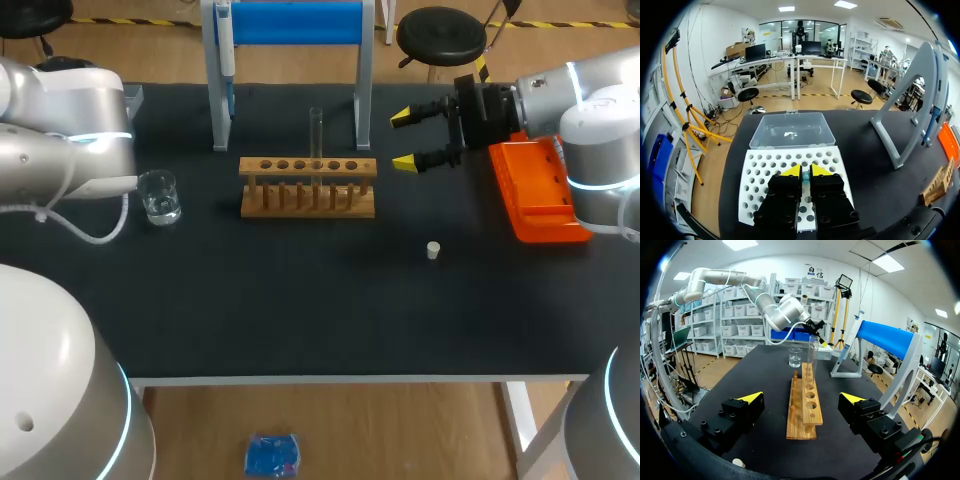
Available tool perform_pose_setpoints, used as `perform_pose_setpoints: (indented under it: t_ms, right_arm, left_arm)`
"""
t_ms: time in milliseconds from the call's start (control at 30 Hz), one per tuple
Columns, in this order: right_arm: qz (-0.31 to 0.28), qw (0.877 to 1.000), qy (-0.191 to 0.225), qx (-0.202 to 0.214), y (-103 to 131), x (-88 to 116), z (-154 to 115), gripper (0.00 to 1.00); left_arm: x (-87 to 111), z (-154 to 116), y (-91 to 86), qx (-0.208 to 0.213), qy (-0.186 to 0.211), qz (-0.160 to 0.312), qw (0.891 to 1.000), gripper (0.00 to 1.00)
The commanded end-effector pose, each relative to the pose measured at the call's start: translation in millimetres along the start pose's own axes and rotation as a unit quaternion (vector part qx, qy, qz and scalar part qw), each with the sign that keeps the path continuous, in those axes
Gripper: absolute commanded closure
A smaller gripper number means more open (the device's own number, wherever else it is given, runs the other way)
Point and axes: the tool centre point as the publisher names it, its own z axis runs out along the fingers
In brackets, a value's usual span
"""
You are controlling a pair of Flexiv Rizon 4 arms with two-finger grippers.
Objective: Invert the test tube, pick up the pipette, mount the tip to pipette, aspirate from beaker and dispense into the tube, eject the tip, return the pipette, and cap with the stopper.
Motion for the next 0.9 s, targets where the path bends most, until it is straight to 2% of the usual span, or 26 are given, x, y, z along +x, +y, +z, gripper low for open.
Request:
perform_pose_setpoints:
  t_ms: [33,900]
  right_arm:
    - [0.000,1.000,0.002,0.000,0,-1,-1,0.00]
    - [0.000,1.000,0.002,0.000,0,-1,-1,0.00]
  left_arm:
    - [-0.1,1,1.4,0.000,-0.001,0.000,1.000,1.00]
    - [1.7,-12,-8.8,0.011,-0.008,0.007,1.000,1.00]
